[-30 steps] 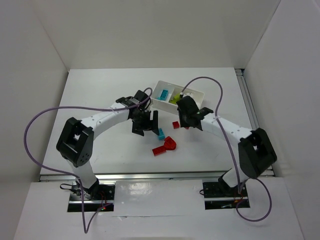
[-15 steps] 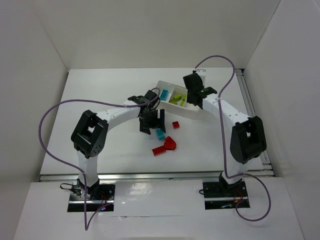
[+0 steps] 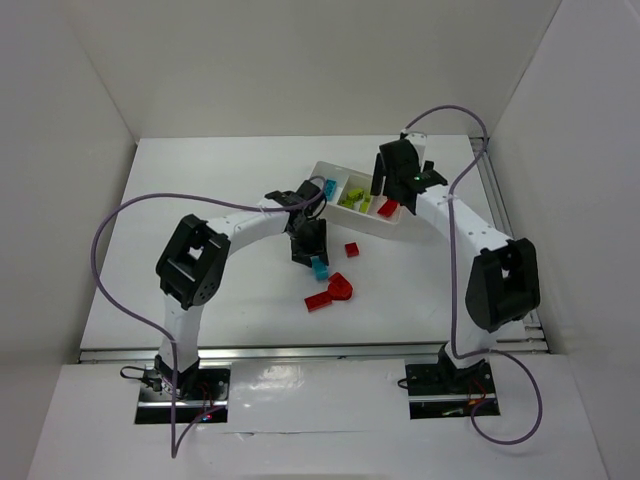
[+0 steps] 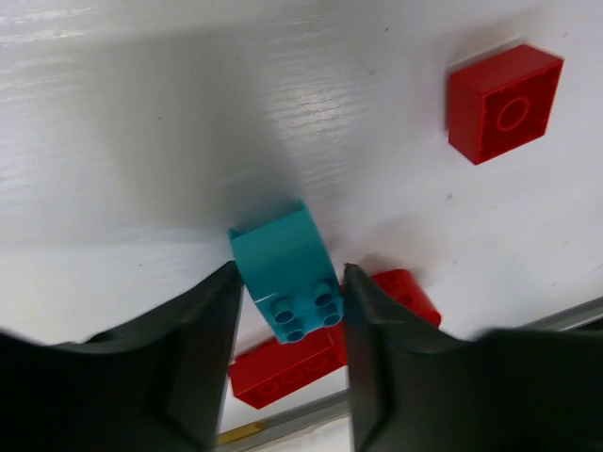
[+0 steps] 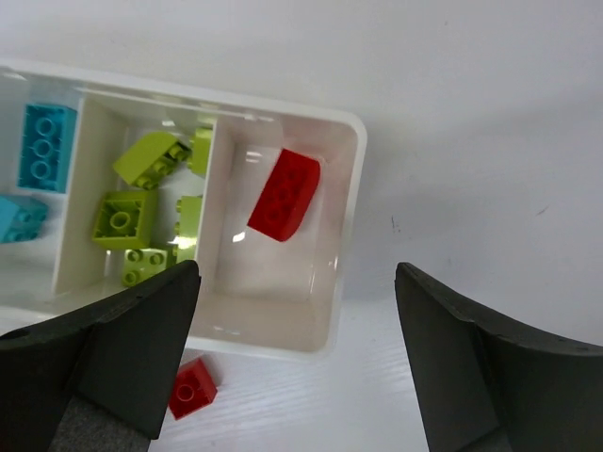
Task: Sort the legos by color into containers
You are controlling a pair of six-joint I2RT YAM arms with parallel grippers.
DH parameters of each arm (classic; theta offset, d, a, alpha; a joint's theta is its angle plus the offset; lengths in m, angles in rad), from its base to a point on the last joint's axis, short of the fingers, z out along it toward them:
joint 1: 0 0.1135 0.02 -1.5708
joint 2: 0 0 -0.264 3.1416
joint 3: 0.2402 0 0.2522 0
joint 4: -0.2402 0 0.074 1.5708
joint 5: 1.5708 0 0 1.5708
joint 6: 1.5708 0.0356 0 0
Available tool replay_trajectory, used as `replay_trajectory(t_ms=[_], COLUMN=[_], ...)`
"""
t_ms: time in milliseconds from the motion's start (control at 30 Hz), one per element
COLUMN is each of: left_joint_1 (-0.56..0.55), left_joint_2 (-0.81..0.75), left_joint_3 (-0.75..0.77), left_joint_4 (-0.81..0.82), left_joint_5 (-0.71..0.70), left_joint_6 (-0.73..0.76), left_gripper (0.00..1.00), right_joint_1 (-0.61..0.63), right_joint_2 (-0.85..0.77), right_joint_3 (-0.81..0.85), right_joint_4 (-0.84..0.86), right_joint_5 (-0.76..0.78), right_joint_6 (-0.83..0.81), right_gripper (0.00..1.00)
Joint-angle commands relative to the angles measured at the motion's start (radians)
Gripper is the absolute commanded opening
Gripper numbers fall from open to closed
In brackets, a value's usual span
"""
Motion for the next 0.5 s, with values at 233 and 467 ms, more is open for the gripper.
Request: replay_trajectory(t_ms=[233, 467], left_joint_1=[-0.005, 0.090], left_joint_2=[-0.084, -0.101], left_joint_3=[0.081, 0.336], left_joint_4=[-0.087, -0.183], left_joint_5=[-0.049, -0.084], left_joint_6=[0.044, 0.141], left_gripper=[0.15, 0.12], right_joint_1=[-0.012, 0.028], right_joint_2=[-0.251, -0.321], right_joint_3=[-0.074, -0.232], right_joint_4=[-0.030, -0.084], right_joint_5=[-0.079, -0.227], right_joint_6=[0.022, 0.077], right_gripper=[0.91, 0.91])
